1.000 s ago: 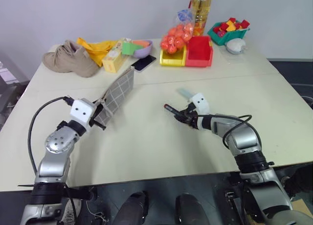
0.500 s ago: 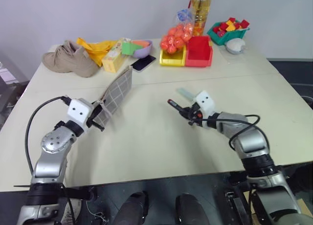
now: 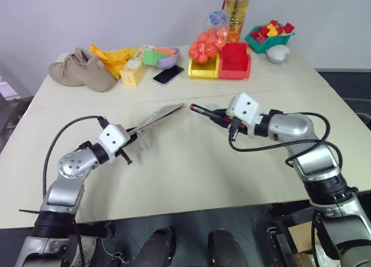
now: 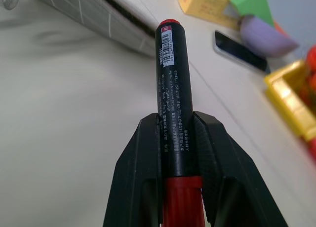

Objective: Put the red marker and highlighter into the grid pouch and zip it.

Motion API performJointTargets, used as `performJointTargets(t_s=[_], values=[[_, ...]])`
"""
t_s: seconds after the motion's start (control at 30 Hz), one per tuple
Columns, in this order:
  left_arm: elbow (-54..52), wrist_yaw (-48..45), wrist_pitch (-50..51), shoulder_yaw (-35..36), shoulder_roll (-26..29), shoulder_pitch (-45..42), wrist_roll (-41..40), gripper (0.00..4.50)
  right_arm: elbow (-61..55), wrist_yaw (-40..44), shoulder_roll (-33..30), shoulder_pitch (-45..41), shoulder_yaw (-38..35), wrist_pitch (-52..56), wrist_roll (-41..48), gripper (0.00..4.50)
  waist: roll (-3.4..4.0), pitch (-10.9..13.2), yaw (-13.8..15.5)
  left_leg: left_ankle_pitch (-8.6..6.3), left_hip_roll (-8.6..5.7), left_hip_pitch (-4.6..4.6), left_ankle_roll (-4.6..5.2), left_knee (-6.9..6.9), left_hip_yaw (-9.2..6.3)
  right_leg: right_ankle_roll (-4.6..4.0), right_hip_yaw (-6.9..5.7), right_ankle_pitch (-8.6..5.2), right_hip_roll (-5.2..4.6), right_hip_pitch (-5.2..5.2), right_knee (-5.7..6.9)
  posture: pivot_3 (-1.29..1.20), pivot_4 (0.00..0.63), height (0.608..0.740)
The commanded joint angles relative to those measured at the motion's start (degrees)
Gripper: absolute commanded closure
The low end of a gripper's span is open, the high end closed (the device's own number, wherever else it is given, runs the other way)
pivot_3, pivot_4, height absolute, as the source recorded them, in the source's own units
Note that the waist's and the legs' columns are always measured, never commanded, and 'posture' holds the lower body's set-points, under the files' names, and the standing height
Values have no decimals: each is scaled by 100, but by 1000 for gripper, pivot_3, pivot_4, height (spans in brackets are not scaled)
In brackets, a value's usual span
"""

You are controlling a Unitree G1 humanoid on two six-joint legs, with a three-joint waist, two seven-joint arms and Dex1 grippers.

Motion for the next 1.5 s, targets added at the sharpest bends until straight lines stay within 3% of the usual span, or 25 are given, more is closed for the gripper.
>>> performJointTargets(t_s=[0.03, 0.6, 0.9, 1.03, 1.3, 1.5], values=[[-258, -81, -104, -19, -11, -23, -71, 4500, 124, -25, 13, -219, 129, -345, -286, 4104, 0, 0, 3, 0, 0, -1, 0, 1, 0, 0, 0, 0, 0, 0, 0, 0, 150, 740], [-1022, -117, 339, -135, -95, 141, -62, 4500, 505, 139, 121, -430, 585, -1086, -1043, 4104, -2, 1, 2, 0, -1, -2, 0, 2, -1, 0, 0, 0, 2, -1, 0, 0, 150, 740], [-1076, -576, 244, -511, -22, 26, -30, 4500, 625, 577, -189, -785, 1417, -3131, -2079, 4104, -2, 2, -1, 1, -1, -2, -1, 5, 0, 0, -1, 0, 2, 1, 0, 0, 150, 740], [-1056, -615, 243, -521, -22, 16, -42, 4500, 890, 481, -58, -852, 1464, -3435, -2290, 4104, -2, 2, 3, 1, -1, -2, -1, 6, 0, 0, -1, 0, 2, 1, 0, 0, 150, 740], [-1140, -473, 359, -411, -50, 133, -61, 4500, 915, 304, 95, -771, 1079, -3347, -2154, 163, -2, 2, 4, 1, -1, -2, -2, 7, -1, 0, 0, 0, 3, 1, 1, 0, 150, 740], [-1060, -93, 552, -226, -271, 163, -168, 4500, 518, 497, 44, -332, -109, -1646, -769, 70, -2, 2, 19, 1, -2, -2, -1, 10, -4, 0, -1, 0, 2, 5, 1, 0, 150, 740]])
